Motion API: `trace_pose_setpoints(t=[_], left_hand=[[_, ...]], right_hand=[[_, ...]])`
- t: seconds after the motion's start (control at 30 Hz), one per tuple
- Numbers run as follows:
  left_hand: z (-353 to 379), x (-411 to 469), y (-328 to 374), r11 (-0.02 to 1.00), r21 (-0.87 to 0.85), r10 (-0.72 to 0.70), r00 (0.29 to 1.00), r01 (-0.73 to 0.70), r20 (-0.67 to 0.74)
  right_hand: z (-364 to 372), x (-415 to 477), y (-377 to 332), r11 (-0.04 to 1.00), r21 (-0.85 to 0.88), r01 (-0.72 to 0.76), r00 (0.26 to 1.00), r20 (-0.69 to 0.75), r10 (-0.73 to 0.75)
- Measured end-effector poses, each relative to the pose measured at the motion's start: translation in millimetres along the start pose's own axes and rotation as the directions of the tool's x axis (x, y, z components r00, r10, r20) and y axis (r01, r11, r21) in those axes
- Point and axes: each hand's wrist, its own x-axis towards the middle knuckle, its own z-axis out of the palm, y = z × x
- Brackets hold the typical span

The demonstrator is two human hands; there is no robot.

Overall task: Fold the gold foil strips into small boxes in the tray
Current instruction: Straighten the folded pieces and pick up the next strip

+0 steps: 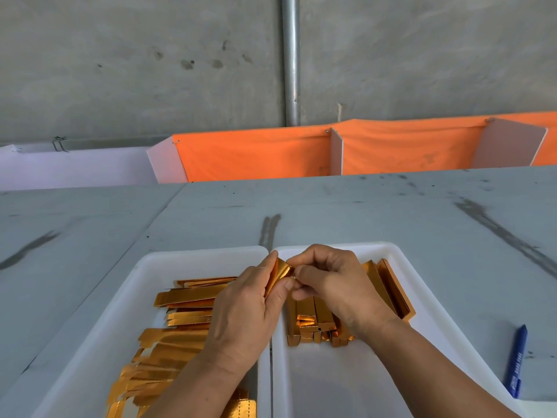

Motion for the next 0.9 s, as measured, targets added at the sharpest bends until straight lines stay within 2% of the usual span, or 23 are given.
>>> trace_pose_setpoints(t=[0.1, 0.3, 0.5, 0.67, 0.9], left_hand=[[0.5, -0.6, -0.6, 1.0, 0.004, -0.003, 1.0, 0.003, 0.001], [0.1, -0.1, 2.7, 0.999, -0.052, 0.012, 1.0, -0.012, 0.012], [-1.8, 0.6, 2.3, 0.958, -0.251, -0.129, 0.99, 0.137, 0.049], [-2.3, 1.5, 3.7, 0.926, -0.328, -0.157, 0.981, 0.187, 0.118], [-3.8, -0.2, 6.5, 0.933, -0.313, -0.145, 0.981, 0.18, 0.133]], right_hand=[[1.1, 0.9, 0.1, 1.0, 0.019, -0.015, 1.0, 0.018, 0.015], [-1.0, 4.5, 3.3, 1.0, 0.004, -0.01, 0.999, -0.038, 0.01], [-2.5, 5.7, 1.1, 0.998, 0.054, 0.024, 0.997, -0.079, -0.019], [-5.1, 6.0, -0.7, 0.992, 0.126, 0.03, 0.995, -0.101, -0.017], [-0.9, 4.1, -0.4, 0.984, 0.178, 0.004, 0.997, -0.083, 0.011]])
